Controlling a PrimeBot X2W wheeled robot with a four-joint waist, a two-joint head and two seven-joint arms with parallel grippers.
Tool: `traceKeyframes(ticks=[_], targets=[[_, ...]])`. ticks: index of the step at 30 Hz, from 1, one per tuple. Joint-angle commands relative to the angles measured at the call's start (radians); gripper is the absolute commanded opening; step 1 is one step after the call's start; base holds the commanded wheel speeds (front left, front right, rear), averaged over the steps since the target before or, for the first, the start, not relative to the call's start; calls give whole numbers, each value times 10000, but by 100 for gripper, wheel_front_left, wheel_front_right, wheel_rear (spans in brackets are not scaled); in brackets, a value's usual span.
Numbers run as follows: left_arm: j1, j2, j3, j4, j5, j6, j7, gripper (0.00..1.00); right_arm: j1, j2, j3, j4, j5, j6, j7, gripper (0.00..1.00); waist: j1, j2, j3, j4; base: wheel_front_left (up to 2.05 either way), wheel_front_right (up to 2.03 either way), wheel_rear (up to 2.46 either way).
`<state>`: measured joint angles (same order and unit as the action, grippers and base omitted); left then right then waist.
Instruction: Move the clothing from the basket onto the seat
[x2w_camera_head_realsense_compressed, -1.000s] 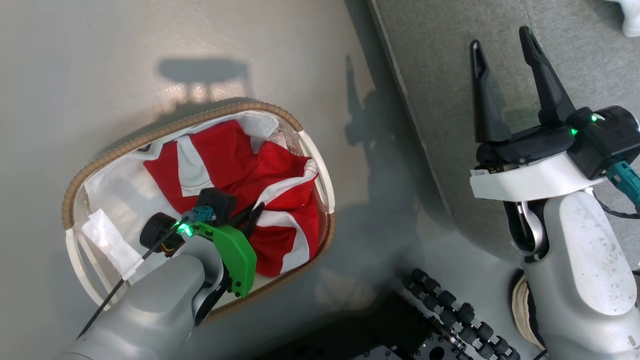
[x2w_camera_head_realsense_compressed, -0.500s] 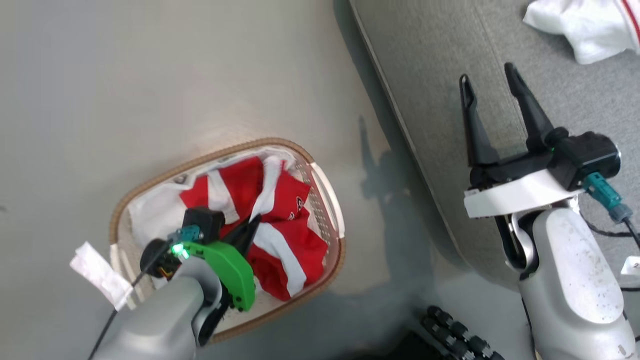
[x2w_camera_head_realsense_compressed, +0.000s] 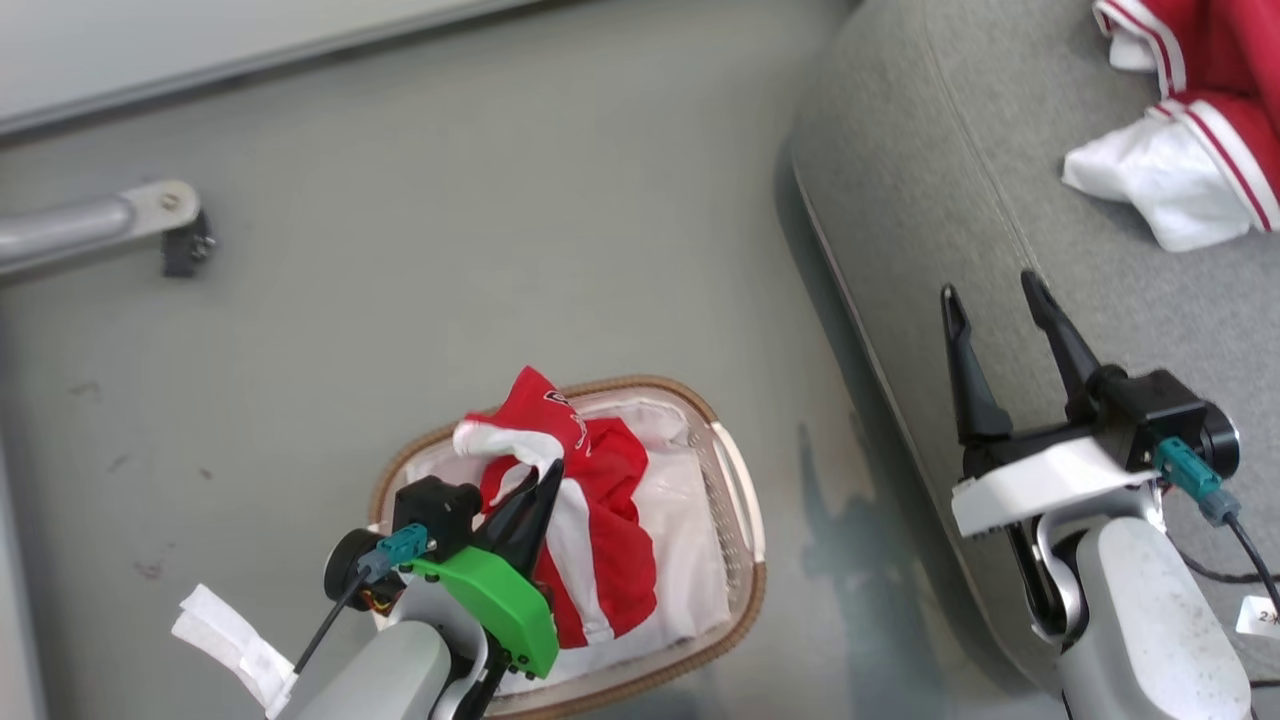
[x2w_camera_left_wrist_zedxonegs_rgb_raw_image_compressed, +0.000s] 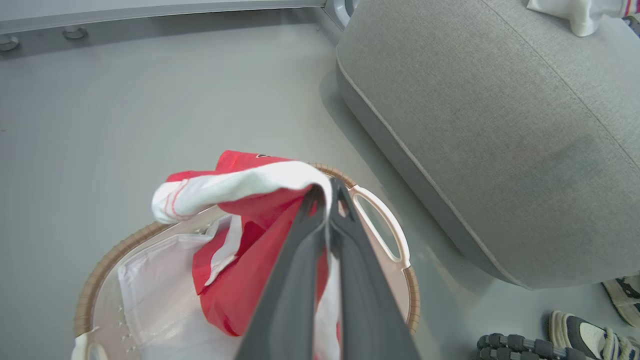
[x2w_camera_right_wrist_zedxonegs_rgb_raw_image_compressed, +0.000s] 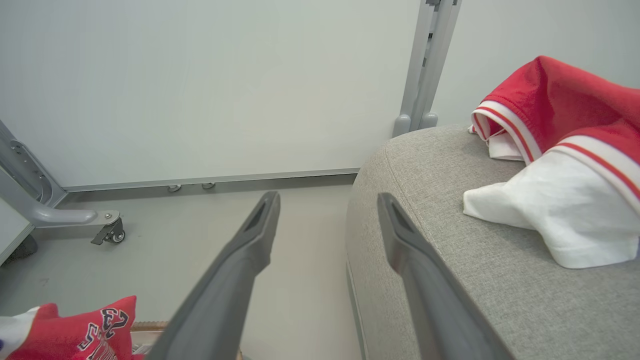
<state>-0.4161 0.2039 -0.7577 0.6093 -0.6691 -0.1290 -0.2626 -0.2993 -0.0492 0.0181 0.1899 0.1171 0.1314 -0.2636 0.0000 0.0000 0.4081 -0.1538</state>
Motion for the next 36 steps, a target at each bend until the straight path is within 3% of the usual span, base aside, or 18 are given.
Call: traceKeyframes(ticks=[1, 12, 23, 29, 36], targets=[[293, -30, 230, -222, 270, -34, -32, 0, 282, -38, -71, 69, -14, -14, -16, 100, 0, 0, -1311, 1131, 0, 0, 0], [940, -322, 1977, -2684, 1643, -34, -31, 0, 1306, -39, -6, 486, 149, -12, -16, 100, 0, 0, -2764, 1451, 0, 0, 0], [381, -506, 2472, -4165, 2245, -34, -32, 0, 2173, -38, 596, 805, 87, -14, -17, 100, 0, 0, -3405, 1589, 0, 0, 0], [140, -464, 2200, -4619, 2241, -34, -22, 0, 2205, -148, 1865, 1211, -229, -14, -16, 100, 0, 0, -3566, 1795, 0, 0, 0], [175, -565, 1820, -5015, 2243, -34, -23, 0, 1082, -657, 3837, 1716, 223, -14, -16, 100, 0, 0, -3584, 2134, 0, 0, 0]])
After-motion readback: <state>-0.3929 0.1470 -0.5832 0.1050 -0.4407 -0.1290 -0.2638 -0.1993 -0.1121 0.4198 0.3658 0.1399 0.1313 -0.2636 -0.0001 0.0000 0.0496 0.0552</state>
